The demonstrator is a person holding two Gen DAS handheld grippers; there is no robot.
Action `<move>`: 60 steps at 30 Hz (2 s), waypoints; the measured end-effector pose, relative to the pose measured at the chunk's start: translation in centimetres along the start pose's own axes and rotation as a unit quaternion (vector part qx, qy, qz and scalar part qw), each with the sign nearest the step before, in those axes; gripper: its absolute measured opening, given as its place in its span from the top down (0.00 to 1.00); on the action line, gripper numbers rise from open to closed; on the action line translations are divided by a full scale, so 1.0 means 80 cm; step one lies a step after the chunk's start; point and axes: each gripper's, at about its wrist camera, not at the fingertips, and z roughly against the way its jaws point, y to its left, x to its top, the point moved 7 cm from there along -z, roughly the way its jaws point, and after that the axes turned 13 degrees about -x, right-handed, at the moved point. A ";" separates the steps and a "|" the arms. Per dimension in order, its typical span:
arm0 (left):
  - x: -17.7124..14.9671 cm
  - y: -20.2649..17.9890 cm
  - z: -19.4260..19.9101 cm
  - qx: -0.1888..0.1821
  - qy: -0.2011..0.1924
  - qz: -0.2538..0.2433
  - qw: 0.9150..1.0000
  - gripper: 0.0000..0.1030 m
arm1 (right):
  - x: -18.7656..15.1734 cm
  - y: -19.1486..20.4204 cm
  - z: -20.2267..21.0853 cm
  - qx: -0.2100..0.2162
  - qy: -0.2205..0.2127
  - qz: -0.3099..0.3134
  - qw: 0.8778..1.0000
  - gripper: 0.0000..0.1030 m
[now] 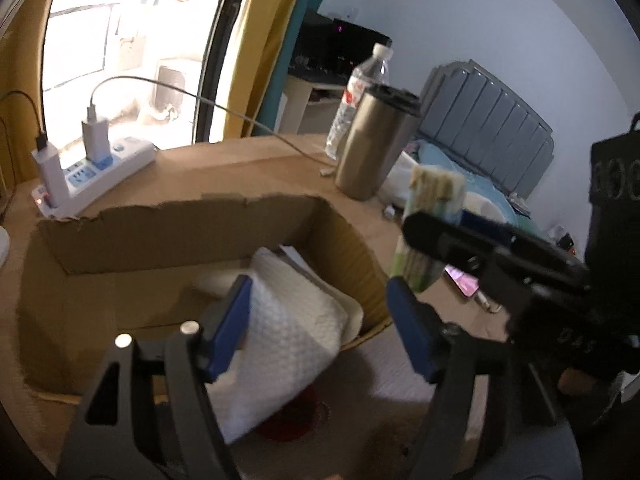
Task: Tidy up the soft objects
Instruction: 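Carry the towel with the left gripper and drop it into the cardboard box, then lower the tissue pack into the box and open the right gripper, then grasp the grey glove with the left gripper while the right grasps the brown bear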
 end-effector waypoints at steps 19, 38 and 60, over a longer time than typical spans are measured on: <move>-0.008 0.032 0.082 0.054 -0.044 0.009 0.998 0.31 | -0.021 0.038 -0.035 -0.001 0.075 0.009 0.997 0.51; -0.020 0.029 0.151 0.083 -0.103 0.006 0.991 0.25 | -0.018 0.060 0.016 -0.017 0.041 0.017 0.999 0.32; -0.087 0.027 0.221 0.116 -0.126 0.024 0.985 0.22 | -0.054 0.094 0.077 -0.012 0.024 0.032 0.999 0.32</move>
